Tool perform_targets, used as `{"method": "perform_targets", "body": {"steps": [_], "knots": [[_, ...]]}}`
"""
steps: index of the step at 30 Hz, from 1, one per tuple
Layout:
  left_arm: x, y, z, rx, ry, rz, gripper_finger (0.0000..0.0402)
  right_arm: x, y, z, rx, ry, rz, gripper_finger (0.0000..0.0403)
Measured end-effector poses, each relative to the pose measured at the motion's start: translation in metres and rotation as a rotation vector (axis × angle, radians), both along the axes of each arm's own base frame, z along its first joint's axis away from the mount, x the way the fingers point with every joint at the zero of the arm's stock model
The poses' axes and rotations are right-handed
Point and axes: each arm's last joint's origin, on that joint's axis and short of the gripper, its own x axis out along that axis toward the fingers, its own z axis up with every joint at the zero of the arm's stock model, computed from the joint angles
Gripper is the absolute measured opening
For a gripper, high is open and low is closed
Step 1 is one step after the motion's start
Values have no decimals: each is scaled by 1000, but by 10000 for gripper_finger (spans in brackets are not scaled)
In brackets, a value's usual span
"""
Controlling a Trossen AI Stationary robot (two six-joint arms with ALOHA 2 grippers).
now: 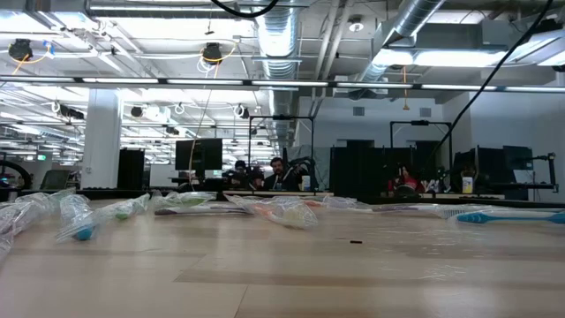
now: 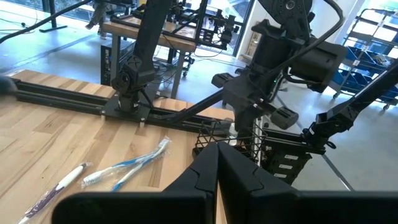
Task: Pick & Place toothbrushing station
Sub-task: Adjust the black organizer on the table
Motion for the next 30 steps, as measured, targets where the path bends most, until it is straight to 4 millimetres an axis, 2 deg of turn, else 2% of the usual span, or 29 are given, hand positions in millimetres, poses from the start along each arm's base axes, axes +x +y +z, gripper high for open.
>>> {"method": "perform_targets", "body": {"steps": [16, 22, 30], "knots": [[0, 0, 0, -1, 0, 0, 1, 1, -1, 0, -17, -24, -27, 1], [1, 3, 0, -103, 5, 21, 1, 1, -1, 0, -11, -22, -5, 0], [2, 4, 0, -111, 5, 27, 1, 1, -3, -9, -22, -8, -15, 0]]}}
